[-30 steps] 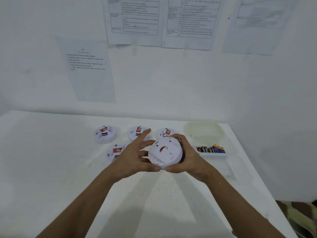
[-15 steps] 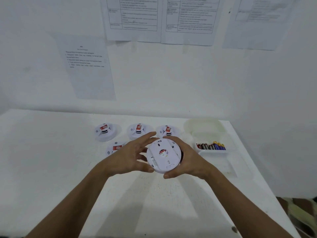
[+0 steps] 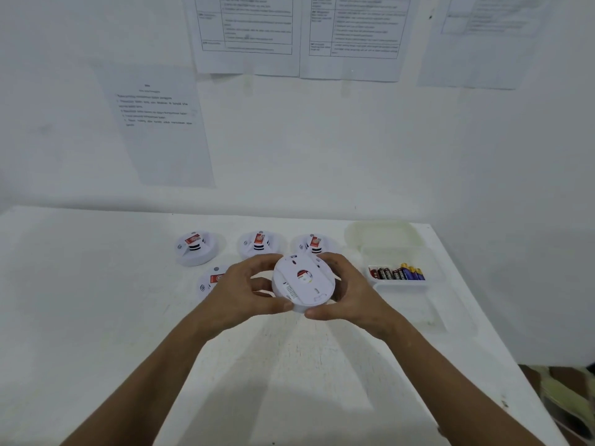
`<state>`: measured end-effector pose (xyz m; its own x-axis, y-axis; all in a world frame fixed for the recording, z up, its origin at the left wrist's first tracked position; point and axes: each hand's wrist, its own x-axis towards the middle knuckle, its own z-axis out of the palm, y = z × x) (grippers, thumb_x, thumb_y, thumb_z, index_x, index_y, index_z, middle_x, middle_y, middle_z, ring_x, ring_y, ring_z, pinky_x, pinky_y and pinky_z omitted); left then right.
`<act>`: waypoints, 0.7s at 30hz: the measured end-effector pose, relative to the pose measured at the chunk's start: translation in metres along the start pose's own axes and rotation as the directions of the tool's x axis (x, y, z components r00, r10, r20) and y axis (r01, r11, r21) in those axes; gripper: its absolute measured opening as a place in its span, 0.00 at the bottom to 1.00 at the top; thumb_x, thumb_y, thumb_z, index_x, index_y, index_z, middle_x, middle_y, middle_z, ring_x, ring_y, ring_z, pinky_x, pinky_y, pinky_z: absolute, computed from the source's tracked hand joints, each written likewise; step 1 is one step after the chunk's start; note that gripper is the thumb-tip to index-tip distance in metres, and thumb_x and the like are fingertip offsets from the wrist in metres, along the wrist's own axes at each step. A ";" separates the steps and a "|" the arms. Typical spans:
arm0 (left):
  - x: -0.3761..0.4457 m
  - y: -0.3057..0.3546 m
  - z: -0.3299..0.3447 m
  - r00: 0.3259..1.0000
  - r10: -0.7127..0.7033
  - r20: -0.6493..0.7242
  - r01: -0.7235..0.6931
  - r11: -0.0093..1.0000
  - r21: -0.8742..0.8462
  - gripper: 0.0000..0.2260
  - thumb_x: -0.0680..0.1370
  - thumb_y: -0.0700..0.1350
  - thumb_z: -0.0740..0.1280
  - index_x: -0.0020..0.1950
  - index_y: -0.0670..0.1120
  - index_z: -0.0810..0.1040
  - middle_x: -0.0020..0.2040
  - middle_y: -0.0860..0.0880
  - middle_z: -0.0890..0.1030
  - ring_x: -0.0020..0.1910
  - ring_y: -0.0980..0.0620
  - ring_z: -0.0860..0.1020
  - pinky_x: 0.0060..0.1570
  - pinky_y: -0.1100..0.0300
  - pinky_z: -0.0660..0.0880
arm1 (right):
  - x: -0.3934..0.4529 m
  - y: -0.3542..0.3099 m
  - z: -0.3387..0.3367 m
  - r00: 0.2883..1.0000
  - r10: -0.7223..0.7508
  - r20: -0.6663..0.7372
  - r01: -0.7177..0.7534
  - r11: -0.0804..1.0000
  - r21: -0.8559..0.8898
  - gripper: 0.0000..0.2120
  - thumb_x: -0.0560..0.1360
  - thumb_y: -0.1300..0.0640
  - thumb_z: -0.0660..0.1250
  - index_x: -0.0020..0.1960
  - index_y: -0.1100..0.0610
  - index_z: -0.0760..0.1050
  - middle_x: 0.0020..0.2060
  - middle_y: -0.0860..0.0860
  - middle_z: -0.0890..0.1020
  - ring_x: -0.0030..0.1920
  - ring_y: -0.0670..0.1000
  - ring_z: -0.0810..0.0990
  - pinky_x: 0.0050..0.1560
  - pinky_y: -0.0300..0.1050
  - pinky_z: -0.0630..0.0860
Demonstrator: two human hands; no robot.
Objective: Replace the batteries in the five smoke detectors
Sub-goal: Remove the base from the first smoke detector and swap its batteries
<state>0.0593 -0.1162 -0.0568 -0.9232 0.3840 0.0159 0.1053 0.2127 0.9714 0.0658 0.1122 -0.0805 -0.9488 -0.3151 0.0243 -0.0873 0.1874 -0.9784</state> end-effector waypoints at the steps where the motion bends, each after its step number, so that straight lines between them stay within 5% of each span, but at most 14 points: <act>1: 0.000 -0.001 0.002 0.999 -0.005 -0.050 0.004 1.000 -0.025 0.31 0.64 0.39 0.80 0.65 0.52 0.75 0.59 0.55 0.80 0.48 0.50 0.83 0.47 0.53 0.82 | 0.001 0.001 0.000 1.000 0.003 -0.014 -0.003 1.000 0.017 0.41 0.62 0.62 0.82 0.69 0.44 0.69 0.65 0.44 0.76 0.64 0.50 0.76 0.57 0.56 0.81; 5: 0.002 -0.009 0.007 0.984 0.008 -0.177 -0.010 1.000 -0.009 0.30 0.61 0.45 0.82 0.60 0.54 0.76 0.56 0.58 0.81 0.48 0.55 0.83 0.41 0.60 0.81 | 0.005 0.006 -0.001 0.999 0.023 -0.040 -0.019 0.994 0.110 0.46 0.64 0.62 0.80 0.75 0.42 0.63 0.67 0.45 0.75 0.62 0.52 0.78 0.56 0.55 0.81; 10: 0.003 -0.012 0.006 0.986 -0.013 -0.169 0.015 1.000 0.013 0.31 0.64 0.43 0.81 0.63 0.55 0.73 0.57 0.55 0.79 0.47 0.53 0.83 0.42 0.61 0.81 | 0.005 -0.001 -0.004 0.999 -0.040 0.004 0.040 0.995 0.095 0.35 0.71 0.67 0.71 0.74 0.48 0.66 0.66 0.47 0.77 0.65 0.55 0.76 0.58 0.55 0.80; 16: 0.005 -0.004 0.006 0.992 0.074 -0.101 -0.059 0.987 0.151 0.33 0.61 0.47 0.82 0.59 0.69 0.72 0.49 0.57 0.80 0.42 0.50 0.82 0.42 0.59 0.81 | 0.012 -0.008 -0.003 0.988 -0.033 0.151 0.036 0.999 -0.015 0.46 0.64 0.69 0.79 0.72 0.43 0.61 0.65 0.39 0.74 0.67 0.42 0.72 0.60 0.46 0.78; 21: 0.009 0.001 -0.003 0.998 0.047 -0.041 -0.039 0.986 0.163 0.33 0.68 0.55 0.74 0.71 0.61 0.67 0.51 0.50 0.79 0.42 0.49 0.83 0.43 0.58 0.80 | 0.014 -0.010 -0.008 0.992 -0.072 0.102 0.075 0.997 -0.022 0.44 0.63 0.72 0.79 0.68 0.42 0.65 0.61 0.41 0.75 0.63 0.42 0.74 0.56 0.48 0.80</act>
<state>0.0497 -0.1151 -0.0548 -0.9316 0.3566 0.0707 0.2003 0.3410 0.9185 0.0507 0.1130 -0.0689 -0.9042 -0.4207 0.0741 -0.1647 0.1834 -0.9691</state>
